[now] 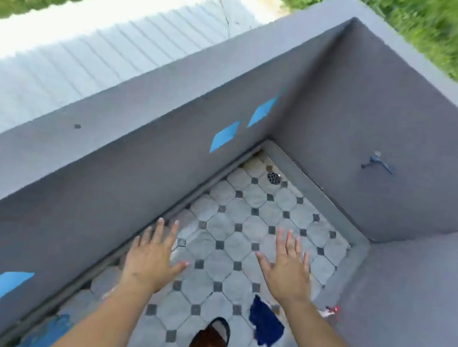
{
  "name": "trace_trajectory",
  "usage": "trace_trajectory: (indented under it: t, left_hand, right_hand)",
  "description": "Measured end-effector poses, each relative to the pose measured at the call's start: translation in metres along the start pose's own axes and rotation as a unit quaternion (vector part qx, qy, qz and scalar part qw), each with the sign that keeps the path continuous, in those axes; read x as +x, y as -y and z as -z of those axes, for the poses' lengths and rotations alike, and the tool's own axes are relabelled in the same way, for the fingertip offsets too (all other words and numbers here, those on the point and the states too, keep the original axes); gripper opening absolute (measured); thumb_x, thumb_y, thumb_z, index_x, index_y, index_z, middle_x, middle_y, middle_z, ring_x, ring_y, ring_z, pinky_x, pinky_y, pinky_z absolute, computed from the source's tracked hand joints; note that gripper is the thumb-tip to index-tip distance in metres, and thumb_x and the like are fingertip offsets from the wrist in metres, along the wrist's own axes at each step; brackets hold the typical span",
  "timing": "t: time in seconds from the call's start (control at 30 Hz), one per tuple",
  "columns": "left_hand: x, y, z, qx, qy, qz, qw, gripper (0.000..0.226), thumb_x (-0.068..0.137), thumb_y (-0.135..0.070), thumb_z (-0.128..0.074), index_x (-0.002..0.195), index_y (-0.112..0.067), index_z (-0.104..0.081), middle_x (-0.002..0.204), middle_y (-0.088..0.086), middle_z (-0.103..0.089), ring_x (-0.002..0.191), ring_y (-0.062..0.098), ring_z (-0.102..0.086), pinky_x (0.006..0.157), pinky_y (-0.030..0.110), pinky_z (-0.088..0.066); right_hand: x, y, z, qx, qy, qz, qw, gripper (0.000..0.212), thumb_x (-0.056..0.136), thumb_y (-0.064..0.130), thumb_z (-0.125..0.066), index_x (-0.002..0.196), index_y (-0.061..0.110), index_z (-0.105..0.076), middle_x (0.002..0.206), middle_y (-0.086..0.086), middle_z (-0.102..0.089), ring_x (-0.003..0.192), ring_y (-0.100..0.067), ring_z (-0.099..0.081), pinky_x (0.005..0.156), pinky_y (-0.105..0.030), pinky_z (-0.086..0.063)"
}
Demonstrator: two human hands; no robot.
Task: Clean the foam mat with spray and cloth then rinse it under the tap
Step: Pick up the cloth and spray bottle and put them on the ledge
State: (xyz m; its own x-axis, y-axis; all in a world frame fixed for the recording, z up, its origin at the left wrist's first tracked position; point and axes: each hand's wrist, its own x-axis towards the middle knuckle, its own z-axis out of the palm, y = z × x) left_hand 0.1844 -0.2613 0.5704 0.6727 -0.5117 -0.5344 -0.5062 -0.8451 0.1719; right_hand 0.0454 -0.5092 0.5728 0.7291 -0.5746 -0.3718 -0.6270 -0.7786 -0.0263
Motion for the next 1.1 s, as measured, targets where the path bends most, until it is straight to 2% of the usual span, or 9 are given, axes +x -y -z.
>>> trace_trajectory:
  t: [0.07, 0.13, 0.2, 0.27, 0.37, 0.57, 0.8, 0.93, 1.1]
  left_hand:
    - [0.020, -0.043, 0.014, 0.029, -0.013, -0.045, 0.998, 0.091, 0.087, -0.073, -0.026, 0.149, -0.026, 0.021, 0.161, 0.008, 0.012, 0.148, 0.029, -0.004, 0.118, 0.044, -0.014]
    - [0.037, -0.082, 0.018, 0.055, -0.031, -0.082, 0.995, 0.093, 0.086, -0.074, -0.025, 0.147, -0.025, 0.025, 0.160, 0.008, 0.013, 0.148, 0.029, -0.002, 0.118, 0.045, -0.013]
    - [0.047, -0.115, 0.018, 0.072, -0.048, -0.105, 0.991, 0.095, 0.086, -0.075, -0.024, 0.144, -0.024, 0.031, 0.160, 0.008, 0.014, 0.148, 0.028, 0.000, 0.118, 0.044, -0.014]
    - [0.055, -0.148, 0.012, 0.091, -0.059, -0.125, 0.986, 0.096, 0.085, -0.075, -0.024, 0.141, -0.023, 0.034, 0.160, 0.009, 0.014, 0.148, 0.029, 0.000, 0.118, 0.044, -0.014]
    - [0.065, -0.186, 0.002, 0.107, -0.070, -0.150, 0.980, 0.098, 0.084, -0.076, -0.026, 0.146, -0.022, 0.028, 0.160, 0.010, 0.012, 0.148, 0.030, -0.002, 0.118, 0.047, -0.016]
    - [0.090, -0.243, -0.028, 0.138, -0.036, -0.219, 0.965, 0.097, 0.084, -0.075, -0.029, 0.147, -0.023, 0.025, 0.161, 0.009, 0.011, 0.148, 0.030, 0.000, 0.117, 0.049, -0.014]
    - [0.163, -0.284, -0.129, 0.192, 0.016, -0.275, 0.942, 0.096, 0.085, -0.073, -0.033, 0.150, -0.025, 0.019, 0.161, 0.010, 0.006, 0.147, 0.032, -0.003, 0.117, 0.051, -0.014]
    - [0.198, -0.297, -0.195, 0.231, 0.045, -0.294, 0.926, 0.096, 0.085, -0.074, -0.030, 0.148, -0.024, 0.023, 0.161, 0.010, 0.010, 0.148, 0.031, 0.000, 0.118, 0.050, -0.011]
    - [0.243, -0.310, -0.290, 0.240, 0.071, -0.304, 0.919, 0.093, 0.087, -0.072, -0.030, 0.150, -0.023, 0.019, 0.161, 0.009, 0.010, 0.148, 0.030, -0.002, 0.117, 0.049, -0.010]
  right_hand:
    - [-0.007, -0.057, 0.005, 0.030, -0.011, -0.061, 0.998, 0.100, 0.074, 0.083, 0.010, 0.155, 0.024, 0.007, 0.164, -0.006, 0.003, 0.151, -0.024, 0.005, 0.121, -0.045, 0.003]
    - [-0.017, -0.108, 0.003, 0.052, -0.015, -0.115, 0.992, 0.084, 0.090, 0.073, -0.012, 0.156, 0.024, 0.006, 0.164, -0.007, 0.004, 0.151, -0.023, 0.007, 0.122, -0.045, 0.003]
    - [-0.028, -0.147, -0.003, 0.071, -0.021, -0.152, 0.986, 0.079, 0.096, 0.064, -0.026, 0.156, 0.023, 0.005, 0.164, -0.007, 0.005, 0.151, -0.023, 0.007, 0.122, -0.045, 0.002]
    - [-0.039, -0.182, -0.012, 0.094, -0.018, -0.183, 0.978, 0.080, 0.096, 0.062, -0.029, 0.156, 0.022, 0.006, 0.164, -0.007, 0.006, 0.151, -0.024, 0.007, 0.122, -0.045, 0.003]
    - [-0.054, -0.215, -0.029, 0.125, -0.012, -0.220, 0.967, 0.082, 0.095, 0.063, -0.033, 0.156, 0.022, 0.004, 0.164, -0.007, 0.005, 0.151, -0.024, 0.006, 0.122, -0.046, 0.002]
    - [-0.072, -0.251, -0.073, 0.180, -0.005, -0.297, 0.938, 0.090, 0.092, 0.065, -0.041, 0.156, 0.021, 0.005, 0.164, -0.008, 0.004, 0.151, -0.026, 0.005, 0.121, -0.046, -0.002]
    - [-0.064, -0.288, -0.177, 0.224, -0.004, -0.349, 0.910, 0.096, 0.090, 0.064, -0.048, 0.156, 0.018, 0.005, 0.164, -0.008, 0.004, 0.151, -0.025, 0.004, 0.122, -0.041, -0.002]
    - [-0.047, -0.310, -0.235, 0.266, -0.021, -0.364, 0.892, 0.098, 0.090, 0.057, -0.055, 0.156, 0.016, 0.003, 0.164, -0.008, 0.003, 0.151, -0.024, 0.005, 0.123, -0.041, -0.007]
    - [-0.009, -0.331, -0.316, 0.317, -0.062, -0.384, 0.865, 0.099, 0.088, 0.048, -0.065, 0.156, 0.012, -0.002, 0.165, -0.006, -0.001, 0.151, -0.020, 0.000, 0.119, -0.031, -0.011]
